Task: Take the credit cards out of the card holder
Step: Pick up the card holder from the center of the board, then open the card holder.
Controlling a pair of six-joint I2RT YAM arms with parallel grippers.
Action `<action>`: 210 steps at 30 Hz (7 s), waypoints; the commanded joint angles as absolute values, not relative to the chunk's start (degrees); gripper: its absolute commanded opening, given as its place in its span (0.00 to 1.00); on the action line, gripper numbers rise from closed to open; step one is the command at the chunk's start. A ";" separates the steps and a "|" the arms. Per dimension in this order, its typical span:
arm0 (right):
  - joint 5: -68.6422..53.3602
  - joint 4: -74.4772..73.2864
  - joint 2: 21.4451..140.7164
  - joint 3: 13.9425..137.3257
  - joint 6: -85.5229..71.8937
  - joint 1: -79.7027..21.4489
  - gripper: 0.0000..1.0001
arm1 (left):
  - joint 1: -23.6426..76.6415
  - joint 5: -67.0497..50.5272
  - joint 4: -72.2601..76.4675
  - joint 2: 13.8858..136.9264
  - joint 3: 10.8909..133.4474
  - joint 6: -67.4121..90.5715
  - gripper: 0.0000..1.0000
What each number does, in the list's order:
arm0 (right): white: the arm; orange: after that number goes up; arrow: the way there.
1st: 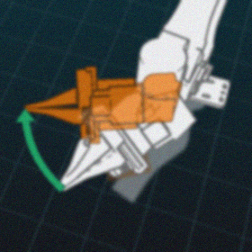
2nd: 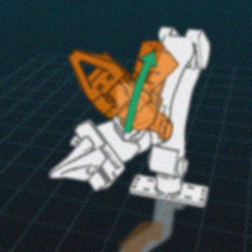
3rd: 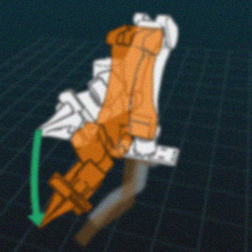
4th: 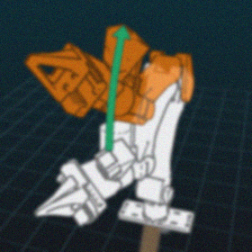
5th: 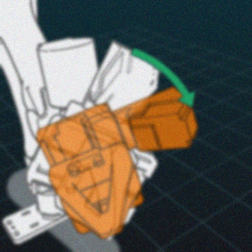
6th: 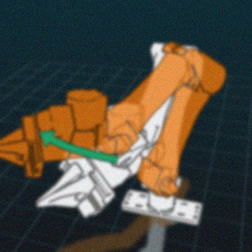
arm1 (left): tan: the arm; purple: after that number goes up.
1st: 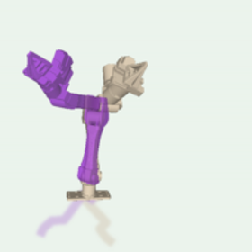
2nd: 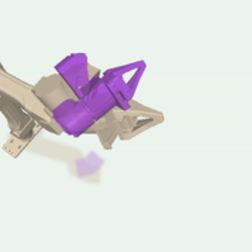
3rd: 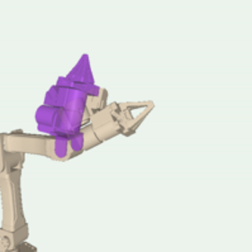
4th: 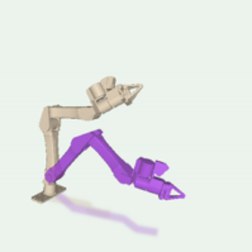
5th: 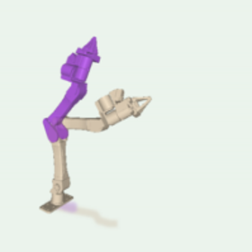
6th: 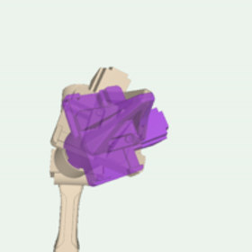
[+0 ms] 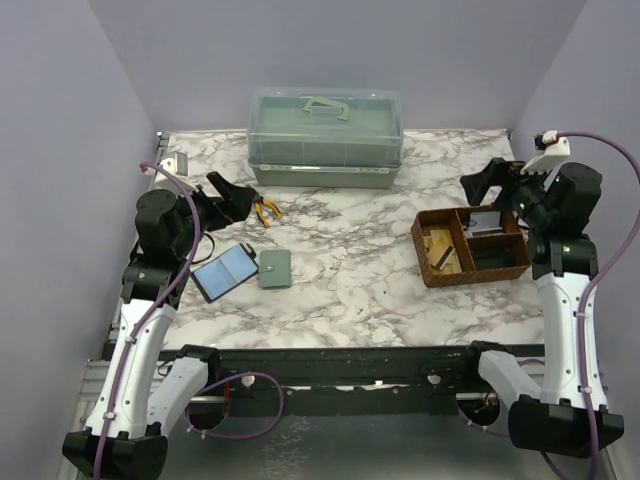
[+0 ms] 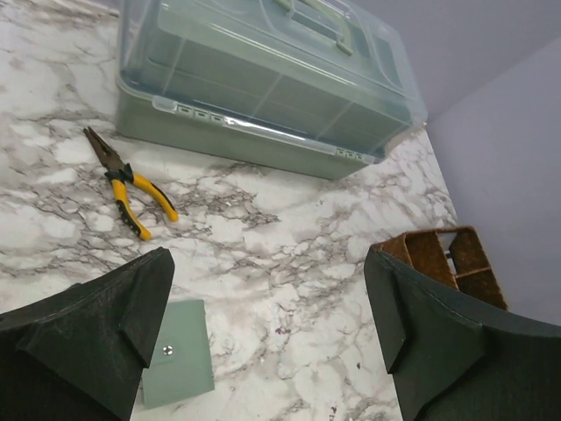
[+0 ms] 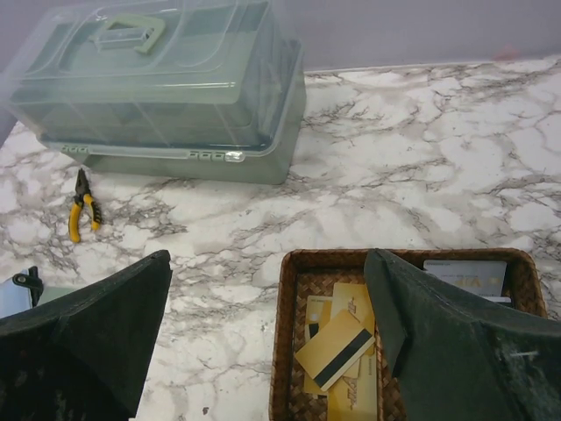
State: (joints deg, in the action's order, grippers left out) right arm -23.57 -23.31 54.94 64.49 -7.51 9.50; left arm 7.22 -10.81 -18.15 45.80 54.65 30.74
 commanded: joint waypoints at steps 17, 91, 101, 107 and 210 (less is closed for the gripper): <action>-58.52 -22.39 59.48 57.37 10.58 9.93 1.00 | 22.85 -4.31 -28.73 55.19 51.98 34.08 0.99; -73.87 -23.47 65.75 46.40 20.31 9.80 1.00 | 14.94 -14.77 6.92 59.42 17.43 57.58 0.00; -75.70 -21.09 75.49 48.06 13.93 0.17 1.00 | 22.11 -23.88 19.98 59.06 18.93 54.65 0.00; -78.84 -9.20 81.98 45.35 -0.33 -5.62 1.00 | 30.15 -19.88 23.29 64.17 24.16 52.04 0.00; -55.23 -6.42 80.85 48.61 -3.15 -10.20 0.00 | 56.70 27.16 -25.84 90.95 74.79 54.35 0.58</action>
